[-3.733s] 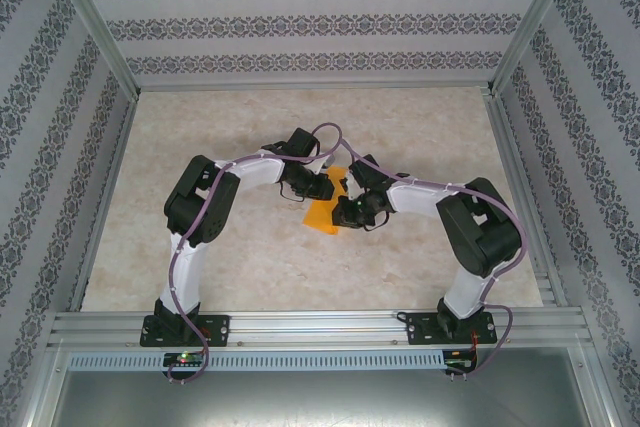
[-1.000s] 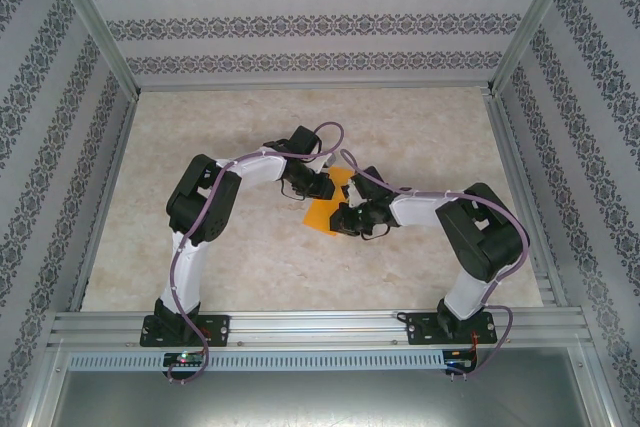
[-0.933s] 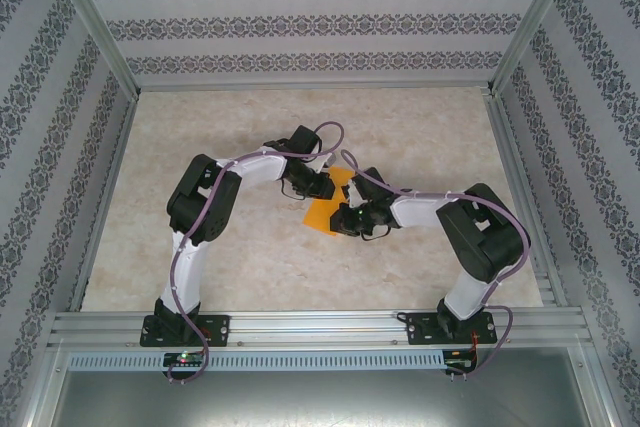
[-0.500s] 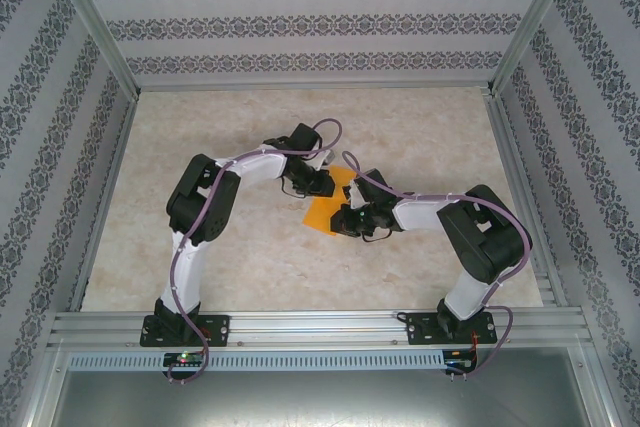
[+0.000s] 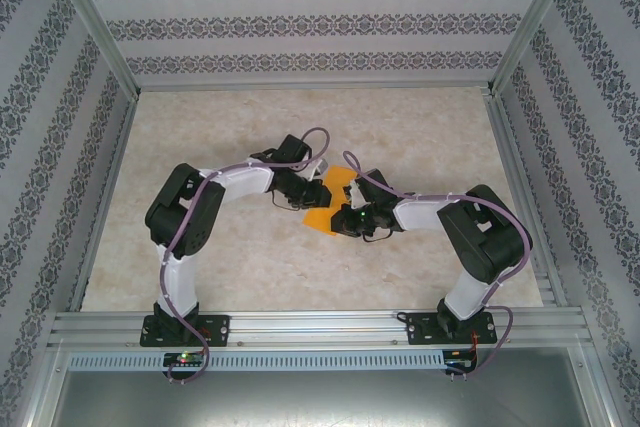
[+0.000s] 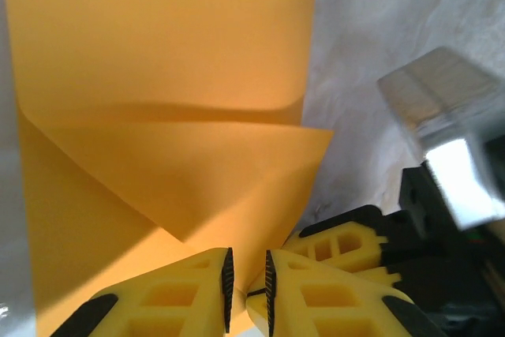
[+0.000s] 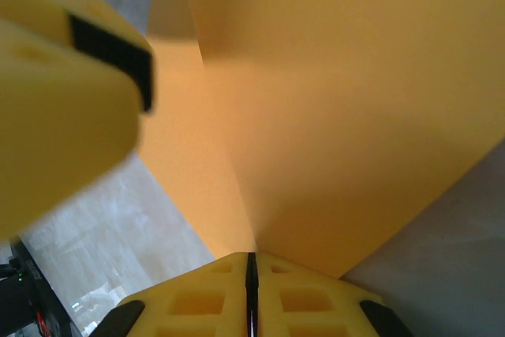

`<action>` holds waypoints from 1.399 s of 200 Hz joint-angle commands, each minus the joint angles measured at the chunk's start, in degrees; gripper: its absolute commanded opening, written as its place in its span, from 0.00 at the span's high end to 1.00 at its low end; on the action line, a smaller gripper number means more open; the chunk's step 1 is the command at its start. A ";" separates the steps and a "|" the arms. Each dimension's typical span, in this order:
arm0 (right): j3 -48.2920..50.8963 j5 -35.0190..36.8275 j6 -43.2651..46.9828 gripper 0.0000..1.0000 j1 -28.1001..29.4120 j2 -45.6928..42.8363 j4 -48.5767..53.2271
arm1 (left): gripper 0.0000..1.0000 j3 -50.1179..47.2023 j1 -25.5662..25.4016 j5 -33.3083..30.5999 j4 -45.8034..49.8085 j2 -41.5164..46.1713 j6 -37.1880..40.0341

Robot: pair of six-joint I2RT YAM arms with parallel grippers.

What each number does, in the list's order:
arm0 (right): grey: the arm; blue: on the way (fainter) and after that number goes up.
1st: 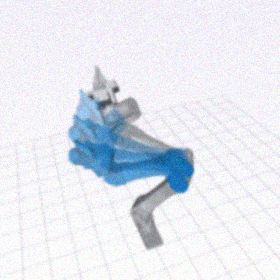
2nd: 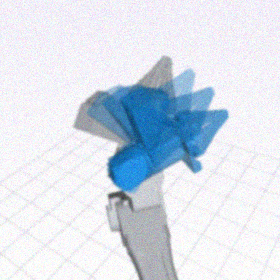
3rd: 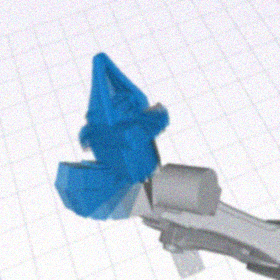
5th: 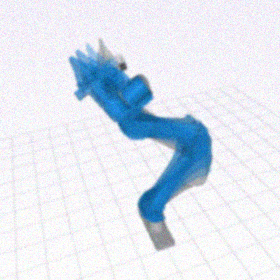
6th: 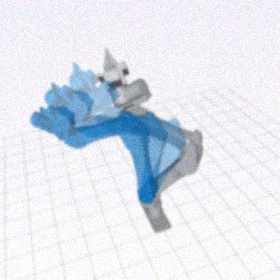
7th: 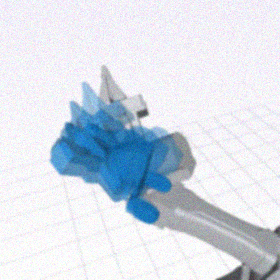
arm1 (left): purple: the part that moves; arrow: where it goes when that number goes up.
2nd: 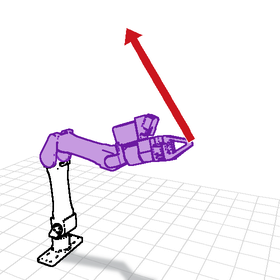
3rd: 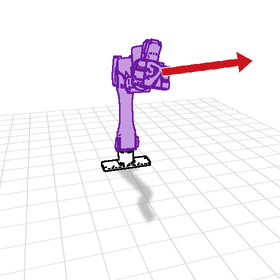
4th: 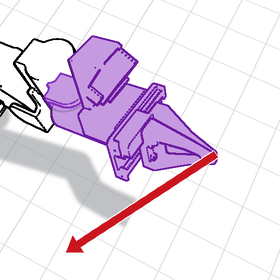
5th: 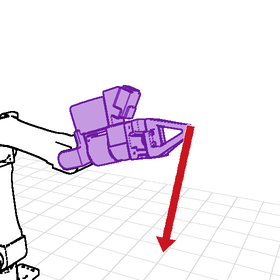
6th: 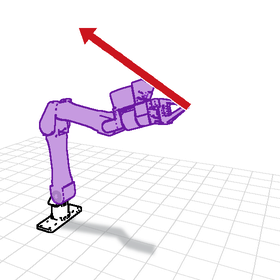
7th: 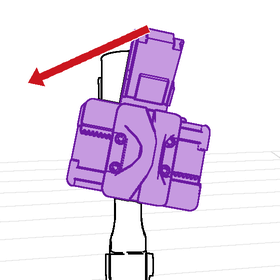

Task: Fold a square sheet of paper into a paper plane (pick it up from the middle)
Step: Fold the triangle a second time at the center of the table.

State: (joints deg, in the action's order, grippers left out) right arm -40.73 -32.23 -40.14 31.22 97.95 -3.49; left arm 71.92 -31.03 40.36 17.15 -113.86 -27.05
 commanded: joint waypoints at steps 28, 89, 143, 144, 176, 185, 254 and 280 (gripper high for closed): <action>1.13 2.96 1.86 0.90 -0.47 -0.38 8.13 | 0.78 -0.73 -2.05 0.52 -5.27 -3.41 -2.98; 0.39 4.87 3.33 0.90 -0.53 -0.74 11.91 | 0.78 0.13 -1.98 -5.80 -2.75 -6.46 -0.78; 1.01 5.72 3.67 0.90 -0.55 -0.33 13.12 | 0.78 5.75 -0.12 -8.27 -0.80 -8.70 -0.16; 1.01 5.75 3.71 0.90 -0.55 -0.32 13.14 | 0.78 5.85 -0.10 -8.23 -0.80 -8.81 -0.13; 1.26 5.51 3.94 0.90 -0.64 -0.17 13.06 | 0.78 8.33 1.35 -8.80 -0.62 -10.72 -0.12; 1.44 5.27 4.00 0.90 -0.64 -0.31 13.02 | 0.78 8.94 1.84 -8.77 -0.54 -10.99 -0.04; 1.97 5.14 4.05 0.89 -0.99 -0.13 13.00 | 0.78 13.12 4.62 -8.01 0.99 -13.23 1.33; 1.82 5.06 4.15 0.90 -0.99 -0.30 13.33 | 0.78 16.43 4.83 -8.78 3.99 -14.48 2.92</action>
State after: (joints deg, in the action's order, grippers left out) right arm -41.50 -28.88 -37.30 30.48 96.77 0.38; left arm 85.45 -28.40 39.42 19.64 -125.34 -27.62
